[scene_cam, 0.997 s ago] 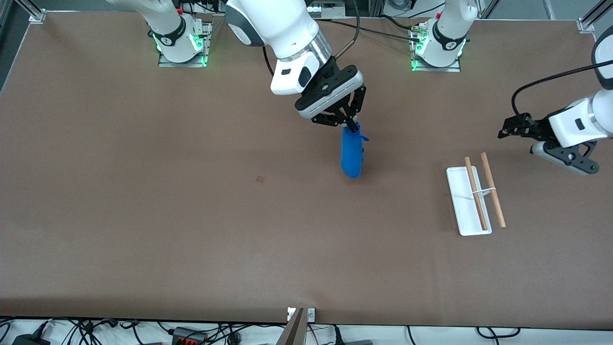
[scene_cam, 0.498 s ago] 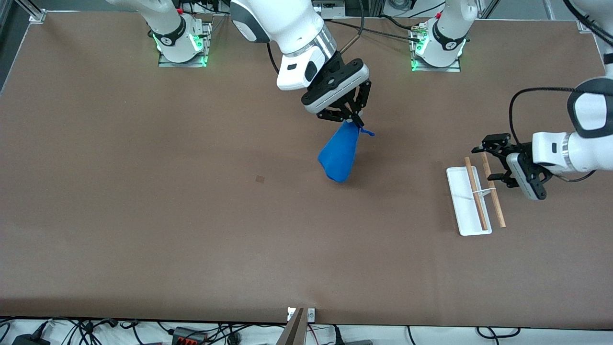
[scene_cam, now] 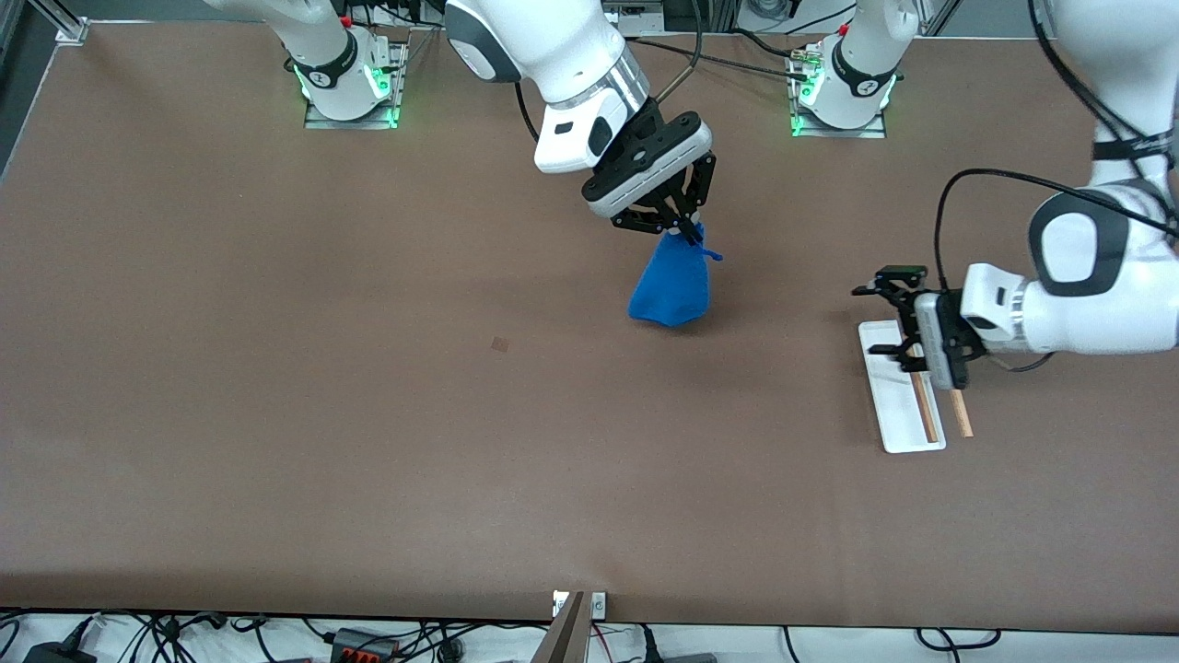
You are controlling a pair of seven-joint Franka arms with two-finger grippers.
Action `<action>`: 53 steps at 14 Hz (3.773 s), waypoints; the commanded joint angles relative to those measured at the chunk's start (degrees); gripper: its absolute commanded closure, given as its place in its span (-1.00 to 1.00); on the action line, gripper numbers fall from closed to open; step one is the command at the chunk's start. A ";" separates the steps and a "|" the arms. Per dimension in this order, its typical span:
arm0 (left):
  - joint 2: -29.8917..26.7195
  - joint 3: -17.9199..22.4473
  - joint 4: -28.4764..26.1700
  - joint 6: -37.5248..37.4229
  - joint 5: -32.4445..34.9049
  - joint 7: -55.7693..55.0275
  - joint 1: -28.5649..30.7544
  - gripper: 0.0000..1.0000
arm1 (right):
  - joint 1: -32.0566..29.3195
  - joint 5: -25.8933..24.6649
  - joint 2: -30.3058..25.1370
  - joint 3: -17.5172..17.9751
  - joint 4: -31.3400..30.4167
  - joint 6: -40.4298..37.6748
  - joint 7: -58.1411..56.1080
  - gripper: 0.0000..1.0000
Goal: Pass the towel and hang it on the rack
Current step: 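Reach the left gripper toward the hanging towel while the right gripper holds, then close the left gripper on the towel below the right gripper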
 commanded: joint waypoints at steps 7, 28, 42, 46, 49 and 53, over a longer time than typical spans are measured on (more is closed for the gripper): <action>7.14 -2.77 -2.99 2.49 -18.44 22.65 -1.51 -1.00 | 0.86 -0.08 0.73 -0.12 1.35 0.05 0.89 1.00; 6.45 -9.80 -2.82 17.53 -38.42 39.46 -8.63 -0.85 | 0.78 -0.26 0.73 -0.21 1.35 0.05 0.80 1.00; 1.79 -11.21 -10.03 17.36 -38.50 43.33 -8.63 -0.17 | 0.87 -0.35 0.73 -0.21 1.26 0.05 0.80 1.00; 1.08 -11.21 -10.03 17.53 -38.50 43.68 -9.07 0.29 | 0.87 -0.35 0.73 -0.21 1.26 0.05 0.80 1.00; 1.17 -11.21 -10.03 18.32 -38.50 44.21 -9.16 0.79 | 0.78 -0.35 0.73 -0.21 1.26 0.05 0.80 1.00; 1.17 -11.21 -10.03 21.48 -38.50 42.89 -9.16 0.99 | 0.78 -0.35 0.73 -0.21 1.18 0.05 0.71 1.00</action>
